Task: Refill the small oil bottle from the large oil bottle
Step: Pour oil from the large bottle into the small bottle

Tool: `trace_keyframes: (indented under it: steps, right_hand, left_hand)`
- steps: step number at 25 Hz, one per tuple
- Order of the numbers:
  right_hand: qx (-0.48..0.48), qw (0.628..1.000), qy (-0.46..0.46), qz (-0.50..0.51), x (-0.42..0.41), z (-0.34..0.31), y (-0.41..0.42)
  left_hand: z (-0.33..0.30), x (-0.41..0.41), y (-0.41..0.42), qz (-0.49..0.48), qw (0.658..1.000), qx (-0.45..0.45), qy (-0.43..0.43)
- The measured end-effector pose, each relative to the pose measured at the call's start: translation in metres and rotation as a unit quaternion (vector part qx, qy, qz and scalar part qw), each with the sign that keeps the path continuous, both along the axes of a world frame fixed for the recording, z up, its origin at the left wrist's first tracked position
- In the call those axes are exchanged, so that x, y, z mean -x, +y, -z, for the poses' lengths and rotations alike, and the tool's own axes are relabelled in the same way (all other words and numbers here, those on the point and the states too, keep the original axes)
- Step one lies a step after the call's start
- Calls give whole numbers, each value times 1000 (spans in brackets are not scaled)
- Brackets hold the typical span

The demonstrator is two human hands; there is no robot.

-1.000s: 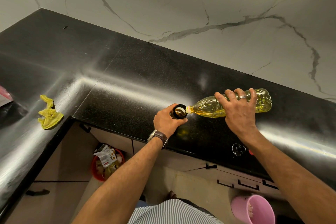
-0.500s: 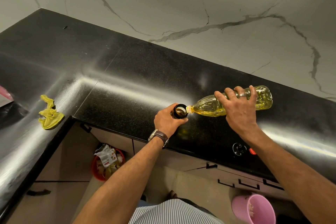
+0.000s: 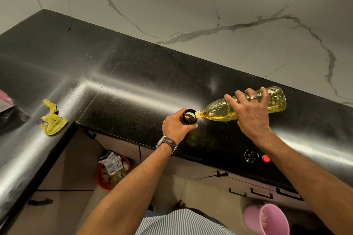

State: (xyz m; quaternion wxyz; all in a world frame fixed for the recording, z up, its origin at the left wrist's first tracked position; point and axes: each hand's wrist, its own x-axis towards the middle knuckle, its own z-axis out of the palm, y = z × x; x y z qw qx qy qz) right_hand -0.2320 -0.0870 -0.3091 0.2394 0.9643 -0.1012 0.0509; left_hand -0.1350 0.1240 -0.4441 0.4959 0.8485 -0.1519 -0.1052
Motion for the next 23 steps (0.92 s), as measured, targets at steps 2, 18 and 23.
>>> trace_keyframes:
  steps: [2, 18, 23]
  right_hand:
    - [1, 1000, 3, -2, -1, -1, 0]
    - [53, 998, 20, -19, -6, -9, 4]
    - [79, 996, 26, -35, -10, -12, 3]
  left_hand:
    - [-1, 0, 0, 1, 1000, -1, -1]
    - [-3, 0, 1, 8, 1000, 5, 4]
    - [-2, 0, 0, 6, 1000, -4, 1]
